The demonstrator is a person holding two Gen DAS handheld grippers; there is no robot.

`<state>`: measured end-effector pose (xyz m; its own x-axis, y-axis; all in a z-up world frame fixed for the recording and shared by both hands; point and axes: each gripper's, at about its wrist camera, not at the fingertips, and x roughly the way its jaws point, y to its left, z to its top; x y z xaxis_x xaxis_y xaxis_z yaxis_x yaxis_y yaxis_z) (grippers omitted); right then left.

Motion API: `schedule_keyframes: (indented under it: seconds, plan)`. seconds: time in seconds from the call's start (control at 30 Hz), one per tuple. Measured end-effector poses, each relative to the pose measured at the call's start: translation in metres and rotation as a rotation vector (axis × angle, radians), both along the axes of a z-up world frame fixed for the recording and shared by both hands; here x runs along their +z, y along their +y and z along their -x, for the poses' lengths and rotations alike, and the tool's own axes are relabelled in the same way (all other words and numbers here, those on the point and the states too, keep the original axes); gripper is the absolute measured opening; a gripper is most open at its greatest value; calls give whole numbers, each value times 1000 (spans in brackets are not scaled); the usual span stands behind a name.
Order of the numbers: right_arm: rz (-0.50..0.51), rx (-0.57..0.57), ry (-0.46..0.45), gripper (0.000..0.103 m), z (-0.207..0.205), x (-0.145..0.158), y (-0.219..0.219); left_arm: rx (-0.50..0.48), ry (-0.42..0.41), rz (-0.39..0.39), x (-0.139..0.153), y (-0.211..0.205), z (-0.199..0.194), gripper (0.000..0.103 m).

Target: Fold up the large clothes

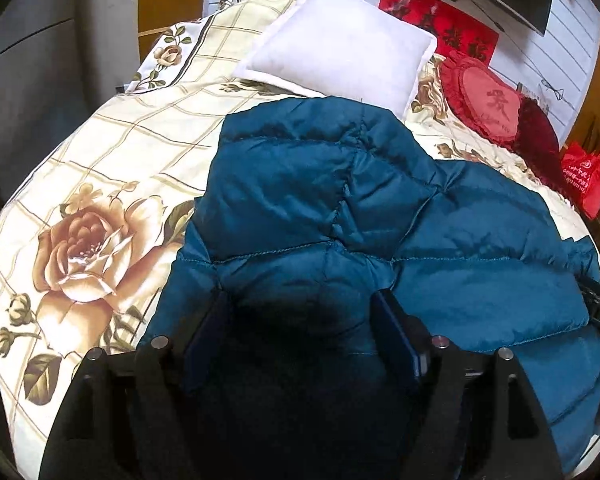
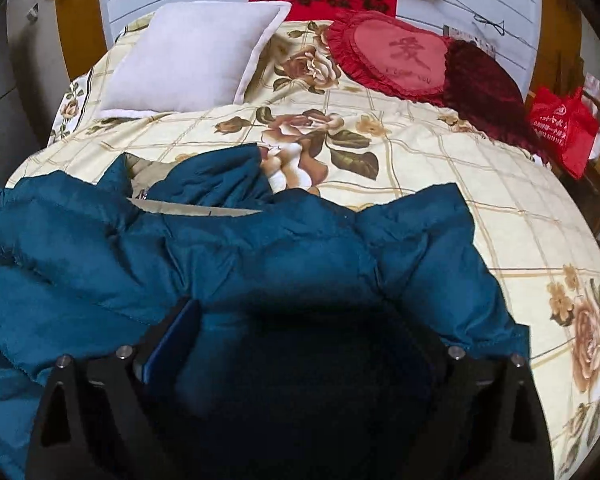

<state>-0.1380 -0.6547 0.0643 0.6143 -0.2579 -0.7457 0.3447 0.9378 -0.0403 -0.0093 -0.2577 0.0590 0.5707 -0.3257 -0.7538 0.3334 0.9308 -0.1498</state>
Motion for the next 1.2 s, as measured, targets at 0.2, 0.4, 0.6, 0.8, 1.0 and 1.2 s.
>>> schedule_keyframes:
  seconds: [0.2, 0.4, 0.6, 0.8, 1.0, 1.2]
  plan:
    - [-138, 138, -135, 94, 32, 36, 39, 63, -44, 22, 21, 12, 3, 97]
    - [-192, 247, -127, 94, -4, 36, 91, 107, -45, 13, 29, 13, -18, 97]
    - [-151, 247, -46, 94, -48, 14, 122, 120, 7, -25, 9, 10, -36, 97]
    - [-176, 221, -18, 94, -64, -10, 115, 116, 26, -16, -3, 6, -44, 98]
    - [-182, 217, -21, 94, -61, -10, 112, 116, 13, -31, -9, 1, -44, 99]
    - [-118, 120, -103, 92, 7, 33, 54, 113, 12, -19, -11, 3, -43, 99]
